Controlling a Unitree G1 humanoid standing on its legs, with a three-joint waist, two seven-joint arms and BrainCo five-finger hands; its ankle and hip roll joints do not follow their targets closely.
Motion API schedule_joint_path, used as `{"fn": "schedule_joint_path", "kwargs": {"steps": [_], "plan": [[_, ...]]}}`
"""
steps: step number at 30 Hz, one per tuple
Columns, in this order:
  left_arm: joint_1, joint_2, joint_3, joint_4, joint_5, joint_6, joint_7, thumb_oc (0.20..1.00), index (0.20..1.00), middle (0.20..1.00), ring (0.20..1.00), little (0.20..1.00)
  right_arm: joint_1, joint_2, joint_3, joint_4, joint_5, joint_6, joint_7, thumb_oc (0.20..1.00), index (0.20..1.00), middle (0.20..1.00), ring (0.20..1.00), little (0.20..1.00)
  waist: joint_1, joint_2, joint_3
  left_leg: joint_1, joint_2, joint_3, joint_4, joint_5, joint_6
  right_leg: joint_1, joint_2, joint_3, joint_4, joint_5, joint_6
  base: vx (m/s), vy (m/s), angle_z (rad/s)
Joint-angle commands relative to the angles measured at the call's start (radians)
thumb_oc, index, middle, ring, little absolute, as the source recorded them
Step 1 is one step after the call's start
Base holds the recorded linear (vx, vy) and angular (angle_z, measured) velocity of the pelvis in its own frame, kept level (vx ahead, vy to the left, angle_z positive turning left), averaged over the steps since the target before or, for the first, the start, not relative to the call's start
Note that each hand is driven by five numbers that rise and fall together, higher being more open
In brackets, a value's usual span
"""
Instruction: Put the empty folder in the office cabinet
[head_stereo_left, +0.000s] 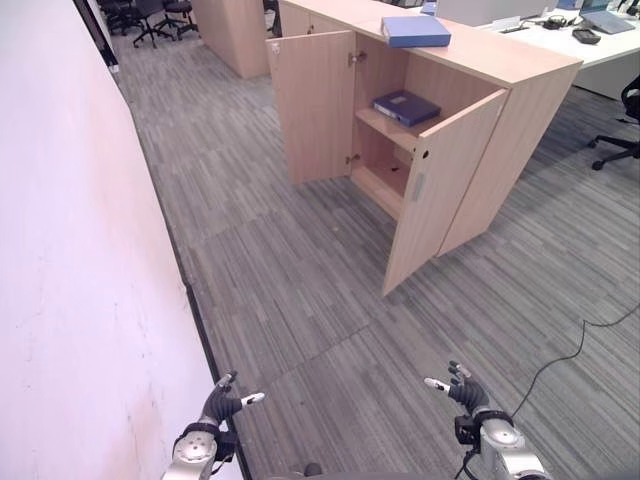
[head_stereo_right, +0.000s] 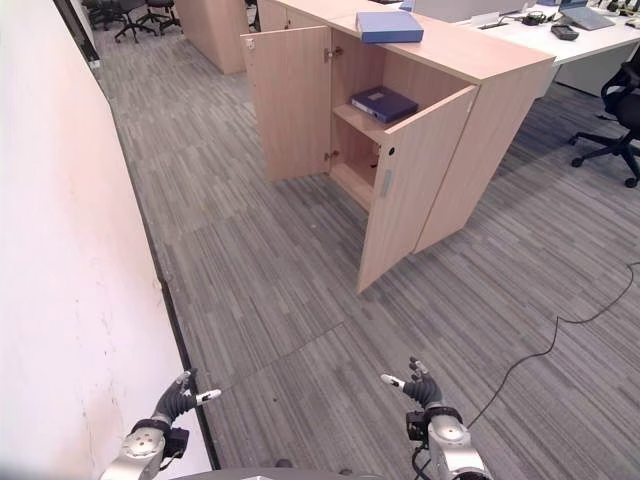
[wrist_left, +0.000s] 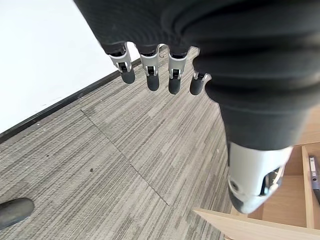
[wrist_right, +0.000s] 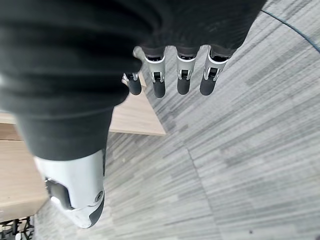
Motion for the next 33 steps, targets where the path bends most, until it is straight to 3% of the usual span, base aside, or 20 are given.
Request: {"fn": "schedule_joint_path", "kwargs": {"steps": [1, 18, 30, 33], "plan": [[-0.058, 0.013, 0.005, 0.031, -0.016, -0.039, -0.005, 1.0, 1.0, 1.0, 1.0, 1.0, -0.037, -0.025, 0.019, -0.002, 0.027, -0.03, 0.002, 1.0, 1.0, 1.0, 1.0, 1.0, 0.015, -0.033, -0.019, 0.021, 0.097, 0.026, 0.002, -0.049, -0.109, -0.039, -0.116, -0.02, 0.005, 0.024, 0.143, 0.0, 0.0, 0.0], [-0.061, 0.004, -0.001, 0.054, -0.021, -0.025, -0.001, 1.0, 1.0, 1.0, 1.0, 1.0, -0.016, -0.027, 0.005, 0.05, 0.03, -0.014, -0.005, 1.0, 1.0, 1.0, 1.0, 1.0, 0.0, -0.026, -0.019, 0.0, 0.105, -0.001, 0.002, -0.038, -0.114, -0.058, -0.099, 0.01, 0.005, 0.017, 0.131, 0.0, -0.026, 0.04], [-0.064, 0.001, 0.006, 0.06, -0.043, -0.019, -0.003, 1.0, 1.0, 1.0, 1.0, 1.0, -0.013, -0.046, -0.008, 0.054, 0.035, -0.01, -0.004, 1.0, 1.0, 1.0, 1.0, 1.0, -0.008, -0.012, -0.002, 0.009, 0.139, -0.002, 0.006, -0.018, -0.13, -0.053, -0.063, 0.018, 0.005, -0.003, 0.11, 0.02, -0.064, 0.01], [-0.072, 0.008, 0.005, 0.045, -0.052, -0.019, -0.003, 1.0, 1.0, 1.0, 1.0, 1.0, -0.022, -0.054, -0.009, 0.058, 0.041, -0.012, -0.005, 1.0, 1.0, 1.0, 1.0, 1.0, -0.007, -0.019, 0.024, -0.045, 0.15, -0.008, 0.107, -0.028, -0.137, -0.055, -0.055, 0.021, 0.018, -0.014, 0.091, -0.05, -0.079, 0.04]]}}
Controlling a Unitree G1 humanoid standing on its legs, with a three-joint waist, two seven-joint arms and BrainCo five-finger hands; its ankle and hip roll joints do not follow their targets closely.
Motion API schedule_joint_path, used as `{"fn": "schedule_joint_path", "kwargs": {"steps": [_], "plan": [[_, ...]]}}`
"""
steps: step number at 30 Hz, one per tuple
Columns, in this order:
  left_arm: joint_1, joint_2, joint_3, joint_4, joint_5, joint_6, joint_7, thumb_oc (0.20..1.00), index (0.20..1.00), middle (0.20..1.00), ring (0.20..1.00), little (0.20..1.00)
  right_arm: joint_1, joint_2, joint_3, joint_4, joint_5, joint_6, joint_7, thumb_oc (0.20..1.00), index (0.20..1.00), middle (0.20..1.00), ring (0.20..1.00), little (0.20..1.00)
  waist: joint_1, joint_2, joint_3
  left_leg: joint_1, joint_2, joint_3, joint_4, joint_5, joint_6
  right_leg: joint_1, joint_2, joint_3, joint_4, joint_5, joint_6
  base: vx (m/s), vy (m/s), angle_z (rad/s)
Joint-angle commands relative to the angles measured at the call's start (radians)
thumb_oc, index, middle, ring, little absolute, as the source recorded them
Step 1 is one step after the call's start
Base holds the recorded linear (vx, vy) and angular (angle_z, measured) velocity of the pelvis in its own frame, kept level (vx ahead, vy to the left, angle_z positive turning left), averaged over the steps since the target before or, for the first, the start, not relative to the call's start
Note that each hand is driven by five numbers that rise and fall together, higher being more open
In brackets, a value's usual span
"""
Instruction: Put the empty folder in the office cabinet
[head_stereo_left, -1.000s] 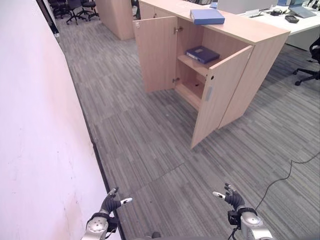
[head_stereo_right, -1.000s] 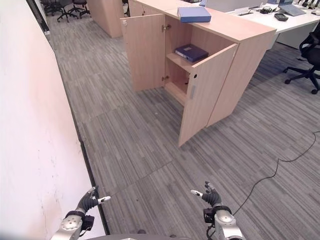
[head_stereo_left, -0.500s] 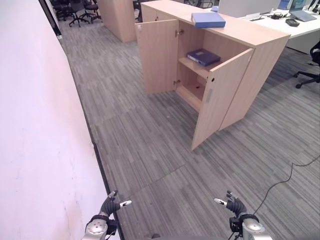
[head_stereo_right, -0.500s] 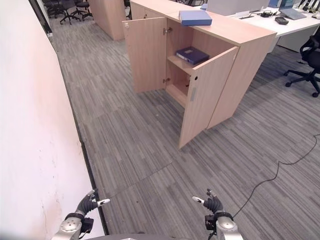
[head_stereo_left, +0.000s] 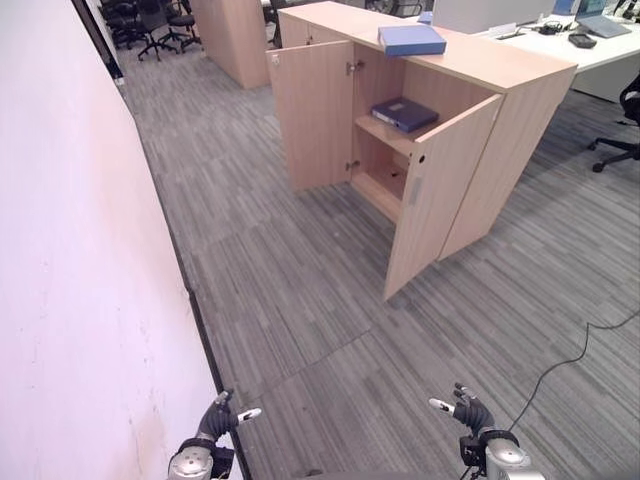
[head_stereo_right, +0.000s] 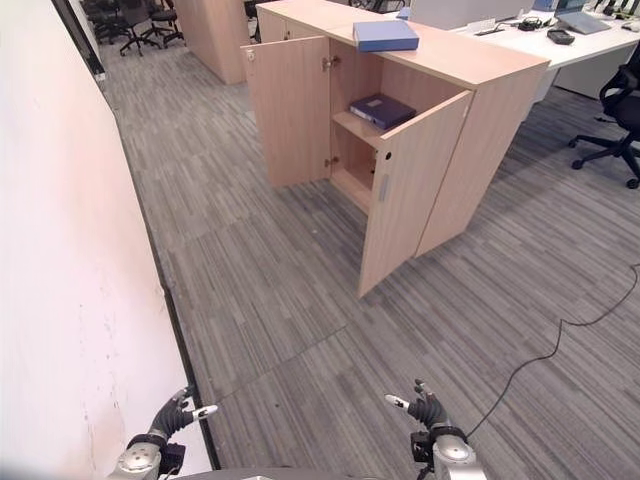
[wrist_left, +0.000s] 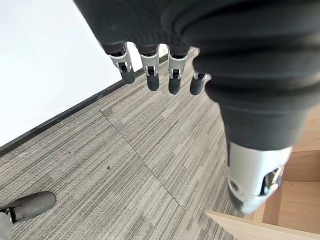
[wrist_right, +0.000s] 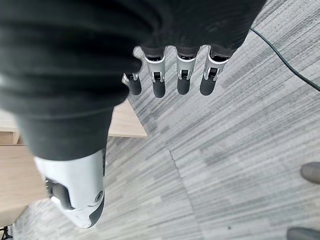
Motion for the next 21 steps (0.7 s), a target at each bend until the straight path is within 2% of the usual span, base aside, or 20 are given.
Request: {"fn": "schedule_joint_path", "kwargs": {"steps": [1, 2, 3, 4, 6, 7, 10, 11, 12, 13, 14, 15, 16, 17, 18, 19, 20, 21], "plan": [[-0.102, 0.008, 0.003, -0.004, -0.025, -0.032, 0.005, 1.0, 1.0, 1.0, 1.0, 1.0, -0.055, -0.058, -0.012, 0.002, 0.044, -0.021, -0.006, 1.0, 1.0, 1.0, 1.0, 1.0, 0.016, -0.038, 0.065, -0.033, 0.143, 0.019, 0.148, -0.057, -0.122, -0.037, -0.069, 0.038, 0.024, -0.015, 0.088, -0.04, -0.076, 0.02], [-0.104, 0.008, 0.001, -0.009, -0.027, -0.033, 0.003, 1.0, 1.0, 1.0, 1.0, 1.0, -0.052, -0.061, -0.016, -0.001, 0.048, -0.023, -0.005, 1.0, 1.0, 1.0, 1.0, 1.0, 0.019, -0.043, 0.078, -0.062, 0.139, 0.014, 0.21, -0.051, -0.129, -0.036, -0.069, 0.037, 0.036, -0.023, 0.08, -0.03, -0.135, 0.09], [-0.112, 0.006, -0.002, -0.013, -0.037, -0.033, 0.006, 1.0, 1.0, 1.0, 1.0, 1.0, -0.054, -0.068, -0.024, 0.016, 0.055, -0.019, -0.01, 1.0, 1.0, 1.0, 1.0, 1.0, 0.023, -0.051, 0.1, -0.132, 0.139, 0.001, 0.333, -0.006, -0.136, -0.028, -0.069, 0.031, 0.055, -0.037, 0.064, 0.08, -0.09, 0.15], [-0.118, 0.003, -0.004, -0.012, -0.048, -0.032, 0.01, 1.0, 1.0, 1.0, 1.0, 1.0, -0.056, -0.065, -0.034, 0.033, 0.07, -0.013, -0.011, 1.0, 1.0, 1.0, 1.0, 1.0, 0.026, -0.056, 0.109, -0.2, 0.155, 0.0, 0.345, 0.031, -0.131, -0.019, -0.075, 0.027, 0.078, -0.06, 0.058, 0.27, 0.016, 0.32], [-0.111, 0.01, -0.005, -0.015, -0.05, -0.029, 0.011, 1.0, 1.0, 1.0, 1.0, 1.0, -0.049, -0.069, -0.038, 0.022, 0.077, -0.009, -0.008, 1.0, 1.0, 1.0, 1.0, 1.0, 0.046, -0.057, 0.101, -0.241, 0.187, -0.011, 0.234, 0.054, -0.127, -0.008, -0.081, 0.039, 0.106, -0.103, 0.072, 0.32, 0.128, 0.19], [-0.111, 0.014, -0.004, -0.017, -0.049, -0.028, 0.014, 1.0, 1.0, 1.0, 1.0, 1.0, -0.05, -0.069, -0.037, 0.023, 0.08, -0.01, -0.01, 1.0, 1.0, 1.0, 1.0, 1.0, 0.056, -0.049, 0.104, -0.269, 0.202, -0.025, 0.195, 0.094, -0.133, -0.002, -0.076, 0.049, 0.116, -0.121, 0.073, 0.22, 0.123, 0.02], [-0.117, 0.023, -0.001, -0.018, -0.053, -0.031, 0.025, 1.0, 1.0, 1.0, 1.0, 1.0, -0.071, -0.067, -0.037, 0.038, 0.101, -0.013, -0.02, 1.0, 1.0, 1.0, 1.0, 1.0, 0.082, -0.05, 0.112, -0.35, 0.268, -0.042, 0.061, 0.146, -0.158, 0.033, -0.08, 0.103, 0.188, -0.216, 0.074, 0.46, 0.26, -0.05], [-0.117, 0.026, 0.005, -0.013, -0.057, -0.036, 0.029, 1.0, 1.0, 1.0, 1.0, 1.0, -0.081, -0.064, -0.032, 0.043, 0.111, -0.016, -0.021, 1.0, 1.0, 1.0, 1.0, 1.0, 0.097, -0.053, 0.113, -0.378, 0.322, -0.044, 0.019, 0.177, -0.174, 0.065, -0.09, 0.145, 0.226, -0.267, 0.085, 0.58, 0.373, -0.36], [-0.116, 0.027, 0.006, -0.002, -0.058, -0.038, 0.031, 1.0, 1.0, 1.0, 1.0, 1.0, -0.081, -0.061, -0.03, 0.051, 0.113, -0.017, -0.022, 1.0, 1.0, 1.0, 1.0, 1.0, 0.106, -0.053, 0.107, -0.385, 0.333, -0.051, 0.015, 0.188, -0.182, 0.086, -0.099, 0.157, 0.217, -0.278, 0.094, 0.98, 0.707, -0.45], [-0.102, 0.03, 0.004, 0.015, -0.051, -0.041, 0.023, 1.0, 1.0, 1.0, 1.0, 1.0, -0.066, -0.036, -0.035, 0.073, 0.107, -0.016, -0.012, 1.0, 1.0, 1.0, 1.0, 1.0, 0.126, -0.061, 0.061, -0.385, 0.334, -0.038, 0.01, 0.227, -0.204, 0.155, -0.147, 0.161, 0.174, -0.268, 0.131, 0.8, 0.643, -0.88], [-0.102, 0.038, 0.0, 0.007, -0.047, -0.038, 0.019, 1.0, 1.0, 1.0, 1.0, 1.0, -0.063, -0.017, -0.04, 0.076, 0.113, -0.014, -0.009, 1.0, 1.0, 1.0, 1.0, 1.0, 0.132, -0.072, 0.045, -0.371, 0.32, -0.023, 0.015, 0.247, -0.202, 0.146, -0.174, 0.153, 0.17, -0.239, 0.152, 0.87, 0.79, -0.11], [-0.102, 0.047, 0.002, 0.013, -0.041, -0.039, 0.021, 1.0, 1.0, 1.0, 1.0, 1.0, -0.062, 0.006, -0.046, 0.095, 0.123, -0.012, -0.007, 1.0, 1.0, 1.0, 1.0, 1.0, 0.141, -0.092, 0.029, -0.358, 0.289, -0.005, 0.027, 0.239, -0.184, 0.138, -0.209, 0.152, 0.181, -0.17, 0.185, 0.52, 0.594, 0.13], [-0.101, 0.057, 0.004, 0.012, -0.042, -0.038, 0.02, 1.0, 1.0, 1.0, 1.0, 1.0, -0.07, 0.021, -0.048, 0.104, 0.128, -0.01, -0.005, 1.0, 1.0, 1.0, 1.0, 1.0, 0.149, -0.113, 0.019, -0.342, 0.242, 0.016, 0.038, 0.21, -0.157, 0.11, -0.238, 0.158, 0.221, -0.042, 0.213, 0.52, 0.649, 0.88], [-0.096, 0.072, 0.014, 0.002, -0.053, -0.038, 0.021, 1.0, 1.0, 1.0, 1.0, 1.0, -0.085, 0.03, -0.036, 0.098, 0.126, -0.01, -0.004, 1.0, 1.0, 1.0, 1.0, 1.0, 0.16, -0.121, 0.017, -0.321, 0.205, 0.033, 0.041, 0.169, -0.121, 0.059, -0.257, 0.162, 0.31, 0.07, 0.224, 0.51, 0.729, 0.34], [-0.109, 0.097, 0.026, -0.006, -0.062, -0.036, 0.022, 1.0, 1.0, 1.0, 1.0, 1.0, -0.126, 0.042, -0.019, 0.09, 0.117, -0.01, -0.006, 1.0, 1.0, 1.0, 1.0, 1.0, 0.169, -0.106, 0.037, -0.269, 0.164, 0.051, 0.033, 0.116, -0.072, -0.032, -0.257, 0.141, 0.486, 0.212, 0.229, 0.39, 0.629, 0.52], [-0.115, 0.102, 0.032, -0.006, -0.068, -0.034, 0.025, 1.0, 1.0, 1.0, 1.0, 1.0, -0.14, 0.044, -0.013, 0.083, 0.116, -0.01, -0.008, 1.0, 1.0, 1.0, 1.0, 1.0, 0.161, -0.091, 0.051, -0.249, 0.158, 0.052, 0.03, 0.102, -0.058, -0.072, -0.255, 0.129, 0.554, 0.235, 0.227, 0.39, 0.619, 0.4], [-0.114, 0.106, 0.042, 0.001, -0.062, -0.031, 0.032, 1.0, 1.0, 1.0, 1.0, 1.0, -0.143, 0.046, -0.017, 0.07, 0.11, -0.015, -0.014, 1.0, 1.0, 1.0, 1.0, 1.0, 0.149, -0.063, 0.066, -0.203, 0.144, 0.057, 0.012, 0.075, -0.037, -0.121, -0.246, 0.101, 0.639, 0.238, 0.224, 0.3, 0.419, 0.28], [-0.115, 0.105, 0.046, -0.001, -0.065, -0.033, 0.032, 1.0, 1.0, 1.0, 1.0, 1.0, -0.146, 0.046, -0.019, 0.06, 0.11, -0.019, -0.014, 1.0, 1.0, 1.0, 1.0, 1.0, 0.135, -0.049, 0.072, -0.178, 0.136, 0.051, 0.004, 0.059, -0.03, -0.165, -0.228, 0.091, 0.672, 0.21, 0.216, 0.49, 0.472, 0.12]]}}
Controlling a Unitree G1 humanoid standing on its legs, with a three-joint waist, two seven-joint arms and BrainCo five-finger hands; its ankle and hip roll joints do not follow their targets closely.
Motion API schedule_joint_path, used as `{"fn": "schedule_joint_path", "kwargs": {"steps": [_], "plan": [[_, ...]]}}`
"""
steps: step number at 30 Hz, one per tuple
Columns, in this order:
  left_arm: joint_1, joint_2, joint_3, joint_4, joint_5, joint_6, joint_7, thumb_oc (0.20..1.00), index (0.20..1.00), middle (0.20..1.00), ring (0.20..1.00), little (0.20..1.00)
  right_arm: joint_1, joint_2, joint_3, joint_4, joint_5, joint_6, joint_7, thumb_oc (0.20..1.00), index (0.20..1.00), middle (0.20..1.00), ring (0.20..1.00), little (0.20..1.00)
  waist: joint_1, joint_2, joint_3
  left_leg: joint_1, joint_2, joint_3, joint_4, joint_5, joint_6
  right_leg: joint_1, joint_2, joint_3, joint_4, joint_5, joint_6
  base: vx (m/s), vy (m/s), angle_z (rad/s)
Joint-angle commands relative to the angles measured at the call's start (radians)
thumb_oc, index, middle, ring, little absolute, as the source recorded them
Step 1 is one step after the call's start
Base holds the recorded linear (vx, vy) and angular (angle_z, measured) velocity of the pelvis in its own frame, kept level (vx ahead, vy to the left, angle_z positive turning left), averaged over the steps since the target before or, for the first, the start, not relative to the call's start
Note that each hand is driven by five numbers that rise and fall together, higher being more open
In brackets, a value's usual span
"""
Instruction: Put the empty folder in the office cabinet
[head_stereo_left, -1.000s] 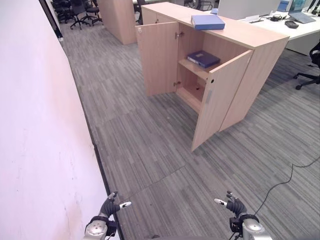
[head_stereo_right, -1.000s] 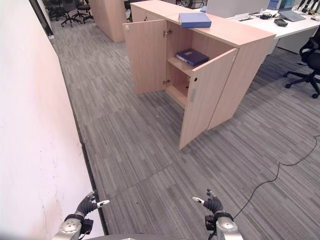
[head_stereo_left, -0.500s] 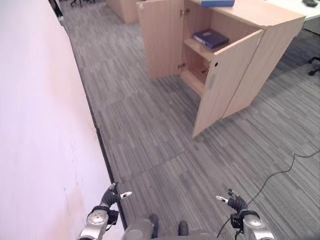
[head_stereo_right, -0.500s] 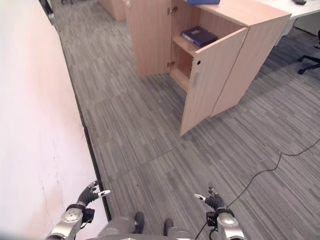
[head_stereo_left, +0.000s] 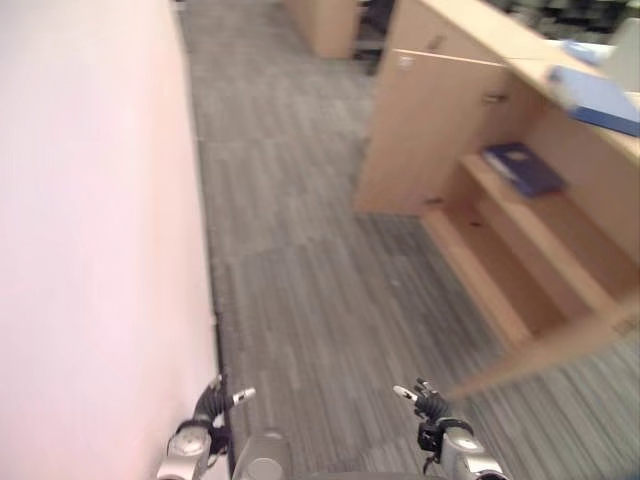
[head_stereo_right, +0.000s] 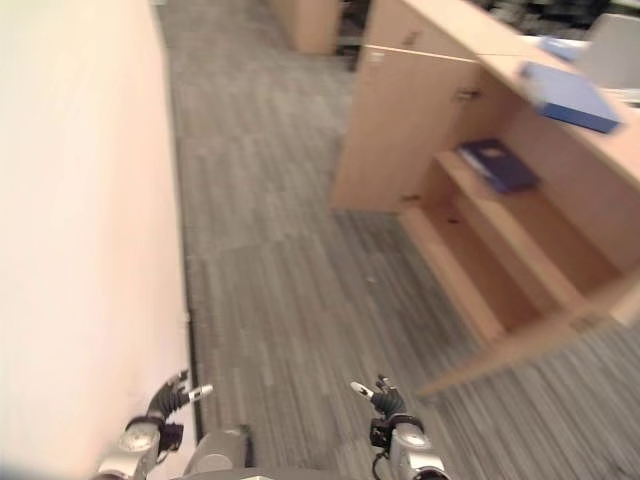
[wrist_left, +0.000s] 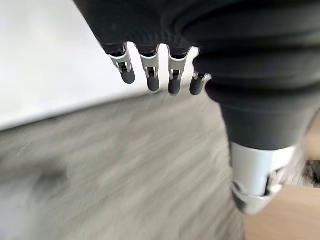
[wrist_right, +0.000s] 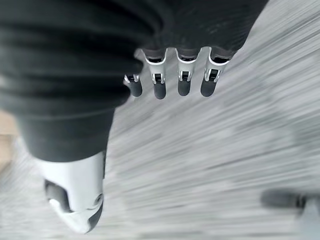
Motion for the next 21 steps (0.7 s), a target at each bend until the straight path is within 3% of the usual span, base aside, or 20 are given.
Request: {"fn": "schedule_joint_path", "kwargs": {"steps": [1, 2, 4, 5, 6, 7, 9, 11, 13, 14, 15, 16, 17, 18, 19, 20, 21], "plan": [[-0.036, 0.064, 0.008, -0.044, -0.022, -0.028, 0.01, 1.0, 1.0, 1.0, 1.0, 1.0, 0.009, -0.096, -0.028, -0.065, 0.008, -0.036, -0.015, 1.0, 1.0, 1.0, 1.0, 1.0, -0.068, 0.032, 0.064, 0.068, 0.103, -0.161, -0.164, 0.095, -0.196, 0.035, 0.102, -0.077, -0.311, -0.201, 0.04, 0.57, 0.352, 0.01], [-0.037, 0.06, 0.001, -0.044, -0.018, -0.027, 0.006, 1.0, 1.0, 1.0, 1.0, 1.0, 0.019, -0.101, -0.036, -0.067, 0.013, -0.039, -0.017, 1.0, 1.0, 1.0, 1.0, 1.0, -0.087, 0.043, 0.073, 0.104, 0.092, -0.159, -0.174, 0.069, -0.197, -0.01, 0.123, -0.141, -0.411, -0.278, 0.024, 0.58, 0.256, 0.36], [-0.04, 0.051, -0.01, -0.045, -0.012, -0.027, 0.0, 1.0, 1.0, 1.0, 1.0, 1.0, 0.028, -0.104, -0.055, -0.046, 0.026, -0.038, -0.025, 1.0, 1.0, 1.0, 1.0, 1.0, -0.122, 0.043, 0.087, 0.159, 0.074, -0.172, -0.18, 0.027, -0.206, -0.034, 0.135, -0.21, -0.528, -0.321, 0.008, 0.51, 0.076, 0.73], [-0.041, 0.042, -0.015, -0.04, -0.003, -0.024, -0.002, 1.0, 1.0, 1.0, 1.0, 1.0, 0.04, -0.1, -0.083, -0.01, 0.052, -0.034, -0.031, 1.0, 1.0, 1.0, 1.0, 1.0, -0.153, 0.036, 0.087, 0.209, 0.048, -0.182, -0.18, -0.015, -0.21, -0.085, 0.144, -0.252, -0.638, -0.284, 0.009, 0.67, 0.0, 1.04], [-0.047, 0.033, -0.016, -0.032, 0.003, -0.024, 0.001, 1.0, 1.0, 1.0, 1.0, 1.0, 0.052, -0.096, -0.105, 0.023, 0.07, -0.034, -0.033, 1.0, 1.0, 1.0, 1.0, 1.0, -0.174, 0.036, 0.087, 0.259, 0.039, -0.179, -0.18, -0.054, -0.223, -0.104, 0.129, -0.336, -0.741, -0.242, 0.017, 0.65, -0.037, 0.9], [-0.048, 0.026, -0.016, -0.029, 0.009, -0.026, 0.001, 1.0, 1.0, 1.0, 1.0, 1.0, 0.058, -0.096, -0.114, 0.035, 0.072, -0.033, -0.034, 1.0, 1.0, 1.0, 1.0, 1.0, -0.185, 0.043, 0.086, 0.282, 0.045, -0.172, -0.18, -0.072, -0.232, -0.099, 0.118, -0.398, -0.789, -0.22, 0.017, 0.5, -0.075, 0.65], [-0.04, 0.015, -0.023, -0.037, 0.02, -0.029, -0.007, 1.0, 1.0, 1.0, 1.0, 1.0, 0.085, -0.103, -0.14, 0.069, 0.075, -0.032, -0.037, 1.0, 1.0, 1.0, 1.0, 1.0, -0.211, 0.049, 0.067, 0.333, 0.044, -0.141, -0.18, -0.108, -0.236, -0.1, 0.098, -0.448, -0.82, -0.194, 0.01, 0.54, -0.097, -0.2], [-0.033, -0.006, -0.046, -0.046, 0.031, -0.033, -0.01, 1.0, 1.0, 1.0, 1.0, 1.0, 0.119, -0.122, -0.171, 0.104, 0.093, -0.033, -0.042, 1.0, 1.0, 1.0, 1.0, 1.0, -0.246, 0.085, 0.042, 0.384, 0.054, -0.13, -0.172, -0.135, -0.243, -0.074, 0.12, -0.389, -0.821, -0.199, -0.015, 0.58, -0.05, -0.83], [-0.045, -0.03, -0.075, -0.045, 0.028, -0.036, -0.016, 1.0, 1.0, 1.0, 1.0, 1.0, 0.135, -0.145, -0.201, 0.134, 0.116, -0.032, -0.046, 1.0, 1.0, 1.0, 1.0, 1.0, -0.289, 0.132, 0.041, 0.361, 0.089, -0.096, -0.034, -0.097, -0.292, -0.04, 0.145, -0.376, -0.825, -0.228, -0.042, 0.37, -0.064, -0.92], [-0.054, -0.035, -0.085, -0.063, 0.007, -0.04, -0.017, 1.0, 1.0, 1.0, 1.0, 1.0, 0.129, -0.156, -0.211, 0.147, 0.135, -0.03, -0.047, 1.0, 1.0, 1.0, 1.0, 1.0, -0.305, 0.135, 0.061, 0.272, 0.11, -0.094, 0.199, 0.007, -0.358, 0.0, 0.161, -0.347, -0.839, -0.249, -0.073, 0.34, -0.155, -0.77], [-0.057, -0.042, -0.088, -0.071, -0.001, -0.041, -0.014, 1.0, 1.0, 1.0, 1.0, 1.0, 0.123, -0.167, -0.209, 0.149, 0.141, -0.026, -0.051, 1.0, 1.0, 1.0, 1.0, 1.0, -0.301, 0.117, 0.086, 0.205, 0.109, -0.097, 0.371, 0.067, -0.379, 0.042, 0.164, -0.317, -0.855, -0.274, -0.098, 0.32, -0.174, -1.15], [-0.061, -0.045, -0.089, -0.064, -0.001, -0.04, -0.006, 1.0, 1.0, 1.0, 1.0, 1.0, 0.118, -0.171, -0.208, 0.152, 0.141, -0.024, -0.053, 1.0, 1.0, 1.0, 1.0, 1.0, -0.298, 0.105, 0.093, 0.177, 0.113, -0.093, 0.413, 0.083, -0.379, 0.06, 0.165, -0.297, -0.864, -0.287, -0.106, 0.35, -0.076, -1.6], [-0.06, -0.056, -0.091, -0.055, -0.009, -0.041, -0.004, 1.0, 1.0, 1.0, 1.0, 1.0, 0.113, -0.177, -0.206, 0.154, 0.142, -0.017, -0.054, 1.0, 1.0, 1.0, 1.0, 1.0, -0.296, 0.097, 0.098, 0.134, 0.142, -0.07, 0.42, 0.089, -0.359, 0.092, 0.16, -0.255, -0.866, -0.31, -0.107, 0.52, 0.119, -2.28], [-0.044, -0.068, -0.096, -0.062, -0.017, -0.044, -0.004, 1.0, 1.0, 1.0, 1.0, 1.0, 0.111, -0.185, -0.203, 0.148, 0.156, -0.018, -0.054, 1.0, 1.0, 1.0, 1.0, 1.0, -0.263, 0.1, 0.116, 0.089, 0.179, -0.092, 0.318, 0.07, -0.322, 0.151, 0.159, -0.164, -0.875, -0.336, -0.093, 0.54, 0.195, -2.35], [-0.04, -0.07, -0.098, -0.064, -0.014, -0.044, -0.005, 1.0, 1.0, 1.0, 1.0, 1.0, 0.109, -0.186, -0.201, 0.145, 0.152, -0.018, -0.052, 1.0, 1.0, 1.0, 1.0, 1.0, -0.261, 0.108, 0.112, 0.088, 0.184, -0.115, 0.251, 0.071, -0.315, 0.153, 0.162, -0.145, -0.878, -0.341, -0.086, 0.51, 0.257, -1.97], [-0.031, -0.072, -0.099, -0.061, -0.011, -0.044, -0.003, 1.0, 1.0, 1.0, 1.0, 1.0, 0.111, -0.19, -0.196, 0.139, 0.152, -0.017, -0.051, 1.0, 1.0, 1.0, 1.0, 1.0, -0.249, 0.117, 0.116, 0.09, 0.184, -0.145, 0.157, 0.075, -0.312, 0.17, 0.167, -0.107, -0.88, -0.356, -0.079, 0.45, 0.247, -1.98], [-0.023, -0.075, -0.099, -0.051, -0.013, -0.043, 0.003, 1.0, 1.0, 1.0, 1.0, 1.0, 0.108, -0.189, -0.186, 0.135, 0.148, -0.014, -0.052, 1.0, 1.0, 1.0, 1.0, 1.0, -0.228, 0.128, 0.113, 0.071, 0.183, -0.235, 0.019, 0.087, -0.309, 0.19, 0.172, -0.043, -0.875, -0.381, -0.076, 0.48, 0.247, -1.62]]}}
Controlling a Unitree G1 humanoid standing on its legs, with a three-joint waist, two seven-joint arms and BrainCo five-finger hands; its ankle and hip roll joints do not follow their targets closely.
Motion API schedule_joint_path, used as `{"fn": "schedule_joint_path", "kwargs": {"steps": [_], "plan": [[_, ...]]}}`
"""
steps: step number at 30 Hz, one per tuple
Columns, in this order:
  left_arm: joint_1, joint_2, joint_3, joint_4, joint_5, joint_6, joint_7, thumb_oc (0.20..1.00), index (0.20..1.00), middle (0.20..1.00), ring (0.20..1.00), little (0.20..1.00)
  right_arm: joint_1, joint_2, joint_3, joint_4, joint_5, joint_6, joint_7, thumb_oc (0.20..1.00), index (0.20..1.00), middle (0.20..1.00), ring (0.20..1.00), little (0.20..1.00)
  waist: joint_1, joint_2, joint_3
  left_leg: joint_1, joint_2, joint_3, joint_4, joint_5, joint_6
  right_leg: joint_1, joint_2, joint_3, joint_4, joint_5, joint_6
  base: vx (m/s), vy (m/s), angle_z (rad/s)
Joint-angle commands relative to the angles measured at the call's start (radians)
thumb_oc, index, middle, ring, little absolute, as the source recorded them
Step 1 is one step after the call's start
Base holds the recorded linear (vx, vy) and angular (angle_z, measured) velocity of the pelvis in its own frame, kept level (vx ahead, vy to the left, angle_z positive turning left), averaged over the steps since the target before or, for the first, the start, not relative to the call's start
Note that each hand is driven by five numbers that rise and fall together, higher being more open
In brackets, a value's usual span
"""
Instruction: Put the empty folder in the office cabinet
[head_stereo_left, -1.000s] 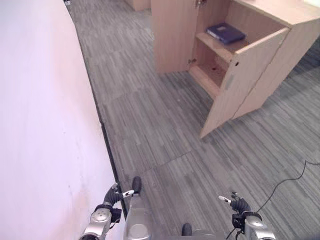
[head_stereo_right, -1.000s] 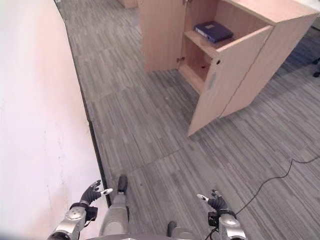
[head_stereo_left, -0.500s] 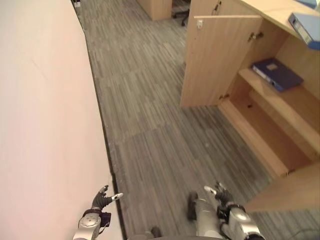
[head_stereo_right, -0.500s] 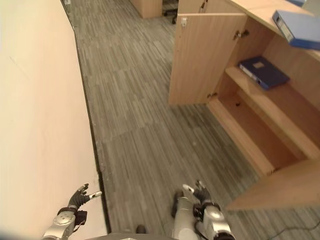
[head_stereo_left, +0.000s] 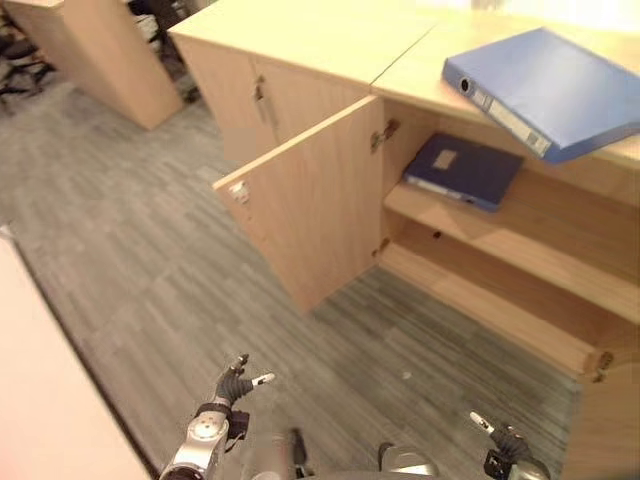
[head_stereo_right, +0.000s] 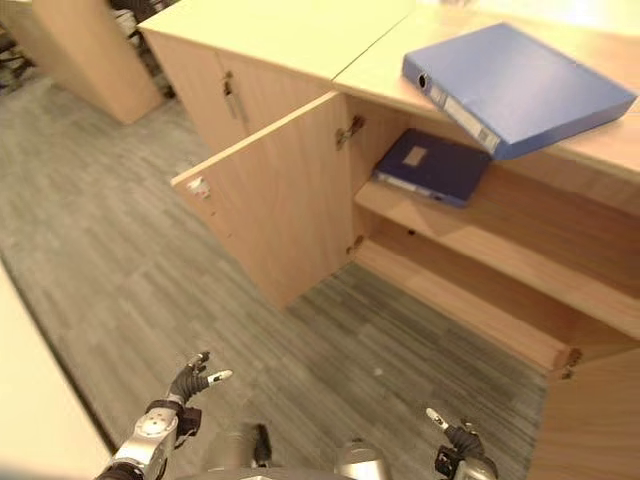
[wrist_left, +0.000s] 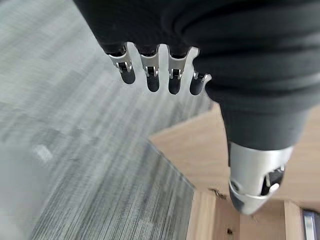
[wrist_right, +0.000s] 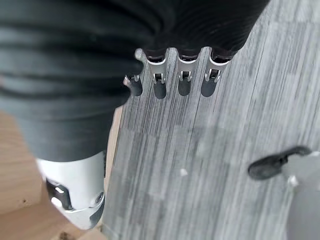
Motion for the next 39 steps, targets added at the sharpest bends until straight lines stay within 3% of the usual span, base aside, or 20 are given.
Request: {"fn": "schedule_joint_path", "kwargs": {"steps": [1, 4, 7, 14, 18, 19, 26, 28, 30, 31, 32, 35, 39], "plan": [[-0.004, -0.019, -0.028, -0.01, -0.018, -0.028, 0.026, 1.0, 1.0, 1.0, 1.0, 1.0, 0.019, -0.054, -0.013, -0.032, 0.023, 0.0, 0.002, 1.0, 1.0, 1.0, 1.0, 1.0, 0.035, 0.073, 0.02, 0.247, 0.013, -0.091, -0.231, -0.008, -0.05, -0.135, 0.006, 0.053, 0.016, 0.021, 0.057, 0.46, 0.191, -1.52], [-0.005, -0.016, -0.023, 0.01, -0.024, -0.033, 0.04, 1.0, 1.0, 1.0, 1.0, 1.0, -0.002, -0.058, 0.004, -0.03, 0.003, -0.001, -0.003, 1.0, 1.0, 1.0, 1.0, 1.0, 0.062, 0.077, 0.02, 0.2, -0.008, -0.256, -0.302, 0.03, -0.06, -0.116, 0.028, 0.172, 0.031, -0.009, 0.053, 0.31, 0.064, -1.51], [-0.009, -0.014, -0.009, 0.025, -0.038, -0.039, 0.049, 1.0, 1.0, 1.0, 1.0, 1.0, -0.037, -0.056, 0.023, -0.04, -0.005, -0.004, -0.006, 1.0, 1.0, 1.0, 1.0, 1.0, 0.083, 0.072, 0.012, 0.197, -0.058, -0.36, -0.28, -0.007, -0.067, -0.121, 0.049, 0.268, 0.038, -0.015, 0.055, 0.16, 0.053, -1.14], [0.006, -0.004, 0.007, 0.03, -0.037, -0.042, 0.048, 1.0, 1.0, 1.0, 1.0, 1.0, -0.045, -0.032, 0.036, -0.077, -0.012, -0.006, 0.006, 1.0, 1.0, 1.0, 1.0, 1.0, 0.094, 0.053, -0.034, 0.286, -0.055, -0.275, -0.326, -0.055, -0.048, -0.128, 0.012, 0.337, 0.015, 0.019, 0.102, 0.15, 0.143, -0.48], [0.005, 0.014, 0.016, 0.039, -0.022, -0.038, 0.047, 1.0, 1.0, 1.0, 1.0, 1.0, -0.036, -0.008, 0.04, -0.083, -0.008, 0.0, 0.014, 1.0, 1.0, 1.0, 1.0, 1.0, 0.094, 0.027, -0.043, 0.335, -0.065, -0.195, -0.359, -0.079, -0.011, -0.148, -0.027, 0.359, 0.015, 0.045, 0.141, 0.09, 0.211, -0.6], [0.001, 0.02, 0.022, 0.044, -0.017, -0.033, 0.045, 1.0, 1.0, 1.0, 1.0, 1.0, -0.035, 0.007, 0.04, -0.089, -0.002, 0.003, 0.017, 1.0, 1.0, 1.0, 1.0, 1.0, 0.083, 0.015, -0.049, 0.348, -0.078, -0.157, -0.363, -0.1, 0.007, -0.167, -0.048, 0.366, 0.017, 0.065, 0.165, 0.04, 0.165, -0.65], [-0.003, 0.033, 0.021, 0.052, 0.007, -0.027, 0.038, 1.0, 1.0, 1.0, 1.0, 1.0, -0.03, 0.032, 0.046, -0.109, 0.007, 0.004, 0.023, 1.0, 1.0, 1.0, 1.0, 1.0, 0.072, -0.002, -0.054, 0.371, -0.101, -0.111, -0.371, -0.126, 0.034, -0.2, -0.068, 0.367, 0.029, 0.095, 0.197, 0.01, 0.142, -0.3], [-0.009, 0.039, 0.02, 0.044, 0.005, -0.026, 0.038, 1.0, 1.0, 1.0, 1.0, 1.0, -0.031, 0.032, 0.05, -0.116, 0.001, 0.001, 0.023, 1.0, 1.0, 1.0, 1.0, 1.0, 0.078, -0.001, -0.049, 0.374, -0.102, -0.097, -0.373, -0.132, 0.04, -0.218, -0.066, 0.322, 0.051, 0.092, 0.194, -0.05, 0.053, -0.17], [-0.022, 0.045, 0.017, 0.04, -0.001, -0.021, 0.037, 1.0, 1.0, 1.0, 1.0, 1.0, -0.041, 0.037, 0.059, -0.125, -0.014, -0.001, 0.02, 1.0, 1.0, 1.0, 1.0, 1.0, 0.094, 0.007, -0.035, 0.372, -0.09, -0.07, -0.369, -0.138, 0.04, -0.258, -0.072, 0.182, 0.114, 0.087, 0.185, -0.08, 0.016, -0.31], [-0.022, 0.045, 0.016, 0.041, -0.001, -0.02, 0.037, 1.0, 1.0, 1.0, 1.0, 1.0, -0.042, 0.037, 0.058, -0.124, -0.014, -0.001, 0.02, 1.0, 1.0, 1.0, 1.0, 1.0, 0.091, 0.007, -0.034, 0.372, -0.089, -0.073, -0.368, -0.139, 0.039, -0.258, -0.072, 0.178, 0.118, 0.084, 0.185, -0.09, -0.007, -0.39], [-0.019, 0.048, 0.02, 0.034, -0.007, -0.019, 0.035, 1.0, 1.0, 1.0, 1.0, 1.0, -0.042, 0.038, 0.063, -0.126, -0.023, -0.003, 0.02, 1.0, 1.0, 1.0, 1.0, 1.0, 0.106, 0.01, -0.026, 0.376, -0.084, -0.042, -0.364, -0.142, 0.037, -0.272, -0.099, 0.023, 0.157, 0.098, 0.185, -0.04, -0.007, -0.41], [-0.015, 0.049, 0.023, 0.048, -0.002, -0.02, 0.032, 1.0, 1.0, 1.0, 1.0, 1.0, -0.045, 0.039, 0.068, -0.13, -0.03, -0.007, 0.021, 1.0, 1.0, 1.0, 1.0, 1.0, 0.095, 0.015, -0.015, 0.383, -0.077, -0.024, -0.351, -0.145, 0.038, -0.292, -0.107, -0.03, 0.204, 0.113, 0.196, -0.06, -0.021, -0.34], [-0.015, 0.054, 0.038, 0.058, 0.0, -0.016, 0.041, 1.0, 1.0, 1.0, 1.0, 1.0, -0.051, 0.036, 0.061, -0.134, -0.056, 0.002, 0.013, 1.0, 1.0, 1.0, 1.0, 1.0, 0.096, 0.02, -0.015, 0.394, -0.022, 0.021, -0.341, -0.163, -0.011, -0.325, -0.259, -0.131, 0.069, 0.199, 0.197, 0.01, -0.222, -0.32]]}}
